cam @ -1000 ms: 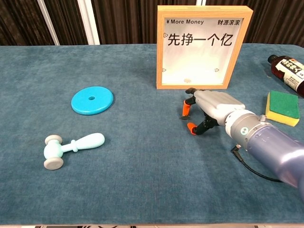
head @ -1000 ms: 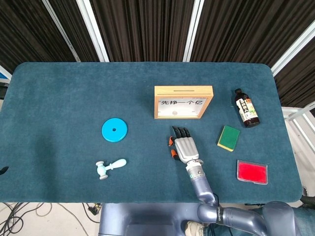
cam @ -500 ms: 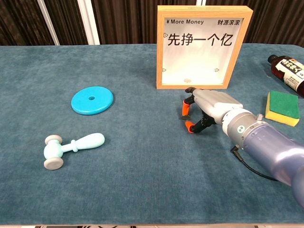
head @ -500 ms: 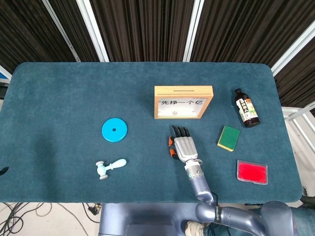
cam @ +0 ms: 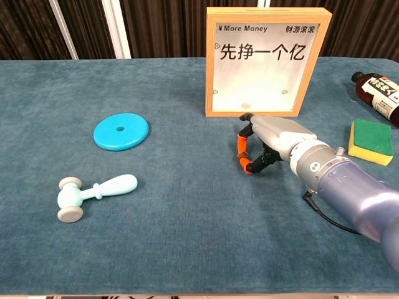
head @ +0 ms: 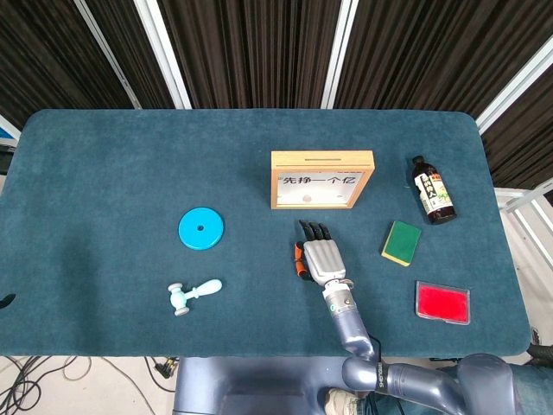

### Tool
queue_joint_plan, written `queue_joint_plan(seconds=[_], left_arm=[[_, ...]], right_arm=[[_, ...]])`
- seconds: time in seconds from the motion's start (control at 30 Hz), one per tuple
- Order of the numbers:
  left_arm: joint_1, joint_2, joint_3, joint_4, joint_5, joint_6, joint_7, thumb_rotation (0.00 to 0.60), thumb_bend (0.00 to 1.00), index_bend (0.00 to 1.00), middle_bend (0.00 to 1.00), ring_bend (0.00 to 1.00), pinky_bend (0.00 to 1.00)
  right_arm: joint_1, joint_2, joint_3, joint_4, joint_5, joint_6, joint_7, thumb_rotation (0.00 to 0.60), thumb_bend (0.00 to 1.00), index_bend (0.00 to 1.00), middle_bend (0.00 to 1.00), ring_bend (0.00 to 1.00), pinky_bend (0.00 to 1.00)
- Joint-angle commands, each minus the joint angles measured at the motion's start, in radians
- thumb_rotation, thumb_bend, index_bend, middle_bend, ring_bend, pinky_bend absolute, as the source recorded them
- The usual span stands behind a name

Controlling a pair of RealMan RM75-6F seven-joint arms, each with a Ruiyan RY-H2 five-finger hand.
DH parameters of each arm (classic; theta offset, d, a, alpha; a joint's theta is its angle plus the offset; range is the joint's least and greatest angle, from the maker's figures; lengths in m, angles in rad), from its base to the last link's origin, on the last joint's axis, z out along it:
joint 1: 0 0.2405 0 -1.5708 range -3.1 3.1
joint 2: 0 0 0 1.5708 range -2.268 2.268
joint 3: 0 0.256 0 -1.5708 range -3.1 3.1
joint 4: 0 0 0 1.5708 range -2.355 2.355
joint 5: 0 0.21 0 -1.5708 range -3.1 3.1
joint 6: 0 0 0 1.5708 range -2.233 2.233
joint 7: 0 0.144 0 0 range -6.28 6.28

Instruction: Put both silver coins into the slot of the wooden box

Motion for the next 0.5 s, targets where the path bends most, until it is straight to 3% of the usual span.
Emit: queue_joint_plan(seconds=[0.03,0.27,0.5], left_arm=[[0.000,0.000,0.000,-0.001,0.000,-0.001,0.000,0.600,0.04,0.00,0.00,0.00,0.00],[0.000,0.000,0.001,-0.001,0.000,0.001,0.001,0.600,0.04,0.00,0.00,0.00,0.00],[-0.001,-0.002,0.003,-0.003,0.004,0.004,0.006,0.600,0.04,0.00,0.00,0.00,0.00]], right_arm=[[0.000,0.000,0.002,0.000,0.001,0.001,0.001,0.600,0.51,0.77,0.00,0.00,0.00],[-0.008,0.025,0.003,-0.035,-0.007,0.009,0.006,0.600,0.51,0.77,0.00,0.00,0.00],[-0.037,0.137,0.019,-0.185,-0.052,0.085,-0.009,0.600,0.52,0.77,0.00,0.00,0.00]])
